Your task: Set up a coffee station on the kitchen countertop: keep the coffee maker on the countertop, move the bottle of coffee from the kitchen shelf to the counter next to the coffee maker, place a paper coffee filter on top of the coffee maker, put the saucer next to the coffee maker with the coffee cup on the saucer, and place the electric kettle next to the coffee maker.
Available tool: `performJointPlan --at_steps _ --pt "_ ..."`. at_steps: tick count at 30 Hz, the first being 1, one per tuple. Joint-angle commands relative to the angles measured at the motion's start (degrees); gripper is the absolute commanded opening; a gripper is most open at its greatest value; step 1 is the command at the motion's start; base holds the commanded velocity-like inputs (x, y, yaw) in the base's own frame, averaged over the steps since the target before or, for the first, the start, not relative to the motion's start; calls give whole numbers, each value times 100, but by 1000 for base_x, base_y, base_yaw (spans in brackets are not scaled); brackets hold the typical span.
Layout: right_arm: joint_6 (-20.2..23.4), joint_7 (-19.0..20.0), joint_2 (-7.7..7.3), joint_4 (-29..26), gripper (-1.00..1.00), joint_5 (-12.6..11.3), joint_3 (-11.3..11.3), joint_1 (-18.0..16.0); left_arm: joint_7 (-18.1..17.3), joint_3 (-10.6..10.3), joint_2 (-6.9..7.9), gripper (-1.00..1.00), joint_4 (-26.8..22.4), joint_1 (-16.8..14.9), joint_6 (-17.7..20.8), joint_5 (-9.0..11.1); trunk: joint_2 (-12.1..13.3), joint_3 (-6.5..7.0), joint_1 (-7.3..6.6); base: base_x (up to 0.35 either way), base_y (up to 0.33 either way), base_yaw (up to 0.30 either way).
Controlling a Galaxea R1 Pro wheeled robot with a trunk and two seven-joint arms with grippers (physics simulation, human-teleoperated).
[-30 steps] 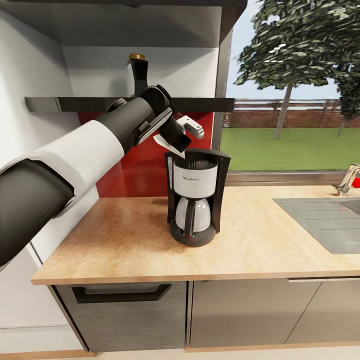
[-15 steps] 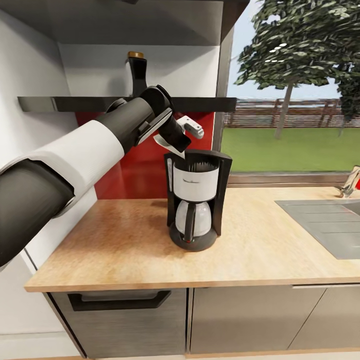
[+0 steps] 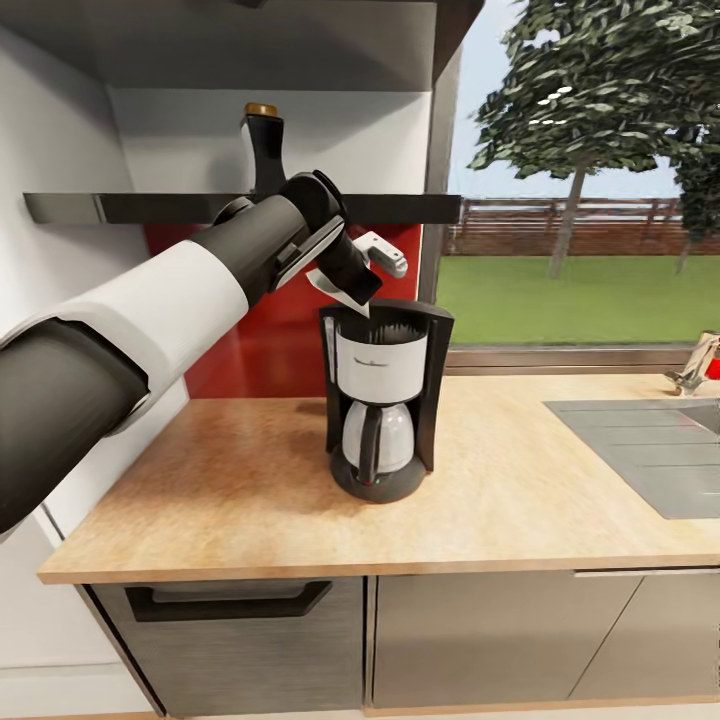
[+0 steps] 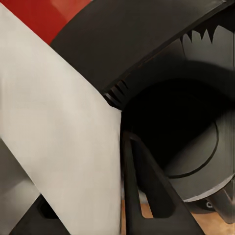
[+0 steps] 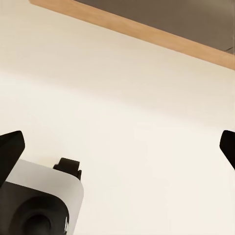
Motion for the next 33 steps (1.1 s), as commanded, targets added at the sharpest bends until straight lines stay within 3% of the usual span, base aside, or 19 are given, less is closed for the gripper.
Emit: performJointPlan --at_steps 1,33 --pt "-16 -1 -2 3 100 20 7 -3 6 -32 0 -100 6 -11 17 38 -5 -8 1 0 -177 0" --pt "-16 -1 -5 3 100 23 7 -3 6 -33 0 -100 34 -11 9 38 -5 -8 1 0 -60 0"
